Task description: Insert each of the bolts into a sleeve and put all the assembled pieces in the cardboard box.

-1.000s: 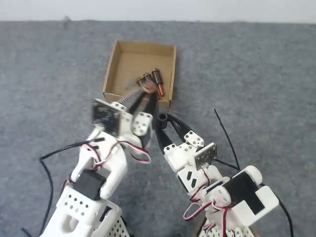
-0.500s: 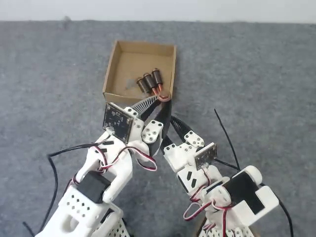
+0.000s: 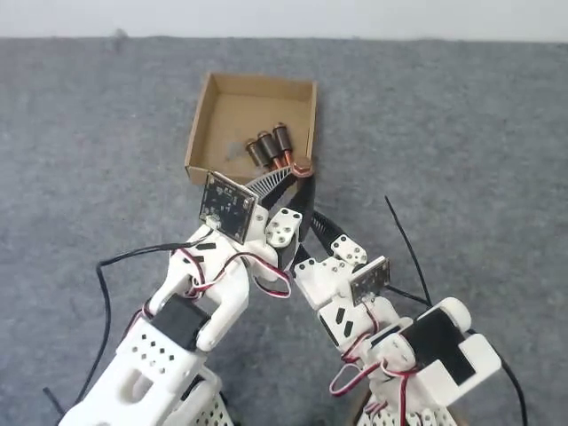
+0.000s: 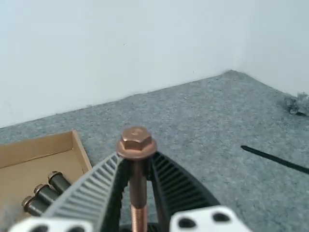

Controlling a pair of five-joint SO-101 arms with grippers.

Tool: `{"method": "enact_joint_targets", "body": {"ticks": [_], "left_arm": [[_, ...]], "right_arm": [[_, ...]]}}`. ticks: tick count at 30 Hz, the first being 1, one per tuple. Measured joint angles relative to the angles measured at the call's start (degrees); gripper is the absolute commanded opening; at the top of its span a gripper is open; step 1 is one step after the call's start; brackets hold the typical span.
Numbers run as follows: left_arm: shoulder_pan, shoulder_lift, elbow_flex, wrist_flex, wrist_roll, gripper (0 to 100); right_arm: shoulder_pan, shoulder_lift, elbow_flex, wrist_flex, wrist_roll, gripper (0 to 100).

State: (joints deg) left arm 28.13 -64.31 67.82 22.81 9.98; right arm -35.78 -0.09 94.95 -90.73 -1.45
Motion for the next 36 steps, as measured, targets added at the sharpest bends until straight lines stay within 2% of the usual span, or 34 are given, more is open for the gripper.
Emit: {"method": "enact_joint_targets", "body": {"ticks": [15, 21, 36], "left_arm": [[0.00, 0.00, 0.00, 0.00, 0.00, 1], [-2.99, 0.00, 0.00, 0.00, 0.00, 1], [-1.41, 0.00, 2.99, -0.35, -0.35, 1]], "right_arm": [[0.35, 0.00, 0.00, 0.00, 0.00, 0.6], [0.26, 0.00, 0.00, 0.00, 0.00, 0.6], [0.44, 0.09, 0.00, 0.09, 0.00, 0.6]]}}
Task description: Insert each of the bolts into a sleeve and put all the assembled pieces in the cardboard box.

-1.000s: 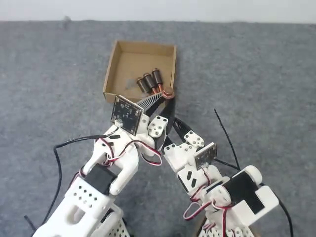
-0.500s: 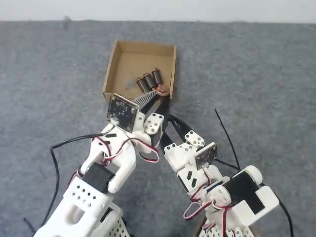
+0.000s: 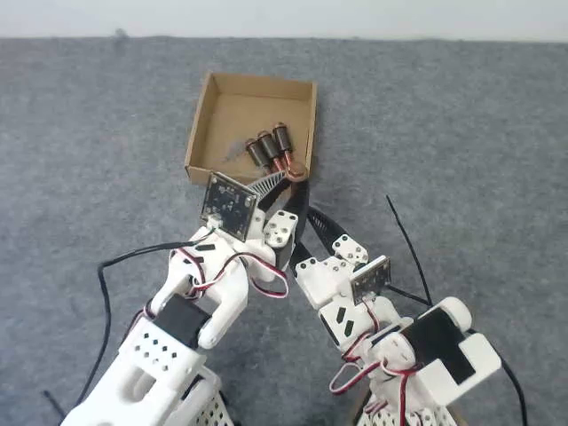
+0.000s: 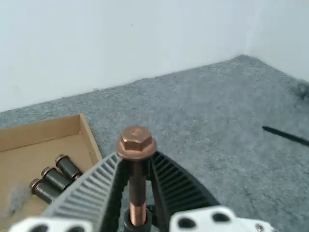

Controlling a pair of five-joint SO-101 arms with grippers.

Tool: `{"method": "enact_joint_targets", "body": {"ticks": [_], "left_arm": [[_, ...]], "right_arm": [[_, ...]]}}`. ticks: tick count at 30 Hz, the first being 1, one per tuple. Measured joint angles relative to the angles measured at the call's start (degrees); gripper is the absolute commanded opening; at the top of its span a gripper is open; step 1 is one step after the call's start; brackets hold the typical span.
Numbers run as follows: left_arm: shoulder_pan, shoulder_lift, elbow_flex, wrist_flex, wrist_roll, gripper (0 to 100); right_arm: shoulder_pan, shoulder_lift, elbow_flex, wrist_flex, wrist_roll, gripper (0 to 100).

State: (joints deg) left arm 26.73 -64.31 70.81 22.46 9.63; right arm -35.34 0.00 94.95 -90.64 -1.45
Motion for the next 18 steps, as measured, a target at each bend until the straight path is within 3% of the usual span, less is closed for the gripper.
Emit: {"method": "enact_joint_targets", "body": {"ticks": [18], "left_arm": [[0.00, -0.09, 5.63, 0.00, 0.00, 1]], "right_arm": [[0.09, 0.00, 0.00, 0.00, 0.00, 0.6]]}}
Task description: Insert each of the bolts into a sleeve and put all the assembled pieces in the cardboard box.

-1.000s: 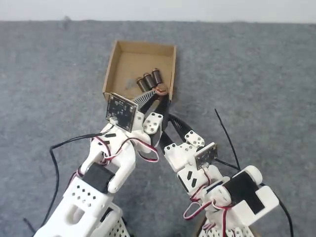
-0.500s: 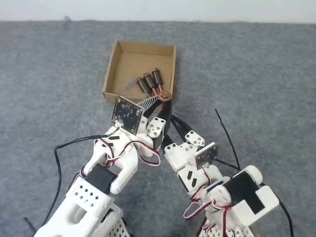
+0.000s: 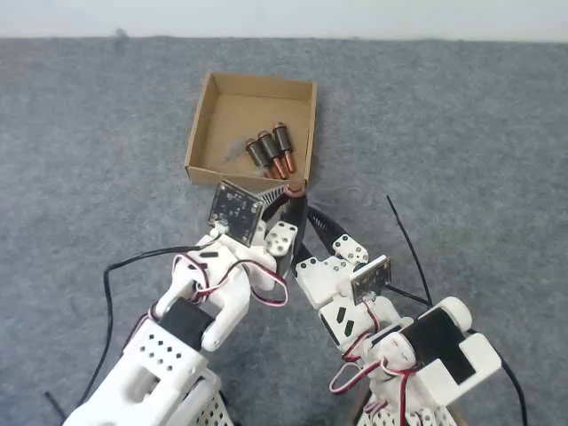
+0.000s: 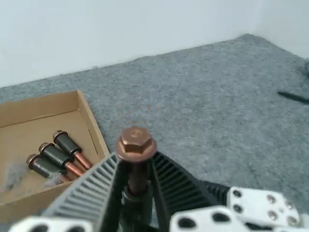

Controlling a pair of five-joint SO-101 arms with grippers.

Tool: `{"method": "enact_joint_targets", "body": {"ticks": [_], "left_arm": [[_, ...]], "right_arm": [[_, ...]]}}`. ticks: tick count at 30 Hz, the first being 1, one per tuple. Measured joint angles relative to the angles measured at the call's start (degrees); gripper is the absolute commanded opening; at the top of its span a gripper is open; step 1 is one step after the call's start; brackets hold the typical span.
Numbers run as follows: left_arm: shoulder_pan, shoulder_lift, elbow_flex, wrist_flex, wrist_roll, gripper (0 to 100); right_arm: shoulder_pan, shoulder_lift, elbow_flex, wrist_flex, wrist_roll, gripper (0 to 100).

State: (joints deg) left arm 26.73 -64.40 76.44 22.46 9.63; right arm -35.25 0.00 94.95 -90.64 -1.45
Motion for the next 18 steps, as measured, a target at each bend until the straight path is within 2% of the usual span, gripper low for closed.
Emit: {"method": "enact_joint_targets", "body": {"ticks": [18], "left_arm": [[0.18, -1.05, 6.15, -1.58, -0.09, 2]], "right_arm": [[-0.26, 1.05, 0.09, 0.09, 0.00, 0.6]]}}
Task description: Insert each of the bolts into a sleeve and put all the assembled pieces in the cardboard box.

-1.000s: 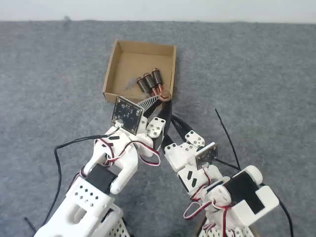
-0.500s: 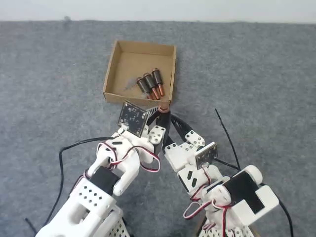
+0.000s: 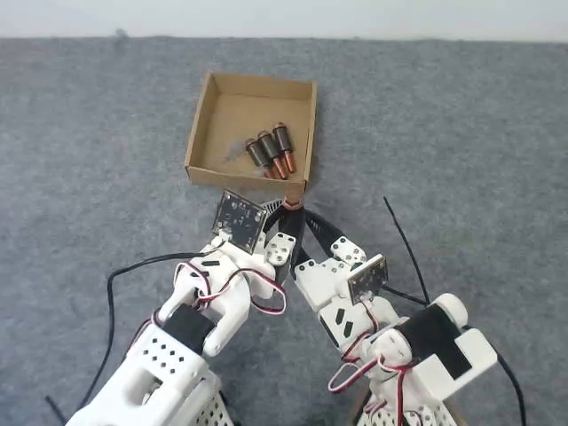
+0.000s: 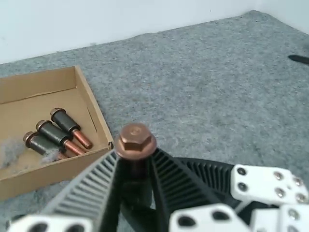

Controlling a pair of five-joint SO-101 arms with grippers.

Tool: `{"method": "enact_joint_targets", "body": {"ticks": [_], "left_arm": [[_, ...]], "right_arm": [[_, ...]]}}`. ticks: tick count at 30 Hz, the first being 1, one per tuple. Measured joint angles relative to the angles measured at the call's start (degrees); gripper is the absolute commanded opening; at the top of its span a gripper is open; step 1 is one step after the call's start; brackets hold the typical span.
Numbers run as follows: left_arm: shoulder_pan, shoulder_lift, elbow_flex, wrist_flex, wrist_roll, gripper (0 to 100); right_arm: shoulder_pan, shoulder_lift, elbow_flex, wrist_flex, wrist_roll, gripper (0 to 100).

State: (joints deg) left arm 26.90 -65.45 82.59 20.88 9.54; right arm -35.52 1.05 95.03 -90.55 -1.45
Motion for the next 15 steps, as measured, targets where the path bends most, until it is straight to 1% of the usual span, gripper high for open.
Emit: {"method": "enact_joint_targets", "body": {"ticks": [9, 11, 15], "left_arm": [[0.00, 0.00, 0.09, 0.00, 0.00, 2], [0.00, 0.00, 0.09, 0.00, 0.00, 6], [-1.23, 0.00, 0.26, 0.00, 0.26, 18]], "right_arm": [[0.00, 0.00, 0.00, 0.18, 0.00, 0.6], [0.00, 0.00, 0.00, 0.26, 0.00, 0.6], [0.00, 0.00, 0.00, 0.26, 0.00, 0.6]]}}
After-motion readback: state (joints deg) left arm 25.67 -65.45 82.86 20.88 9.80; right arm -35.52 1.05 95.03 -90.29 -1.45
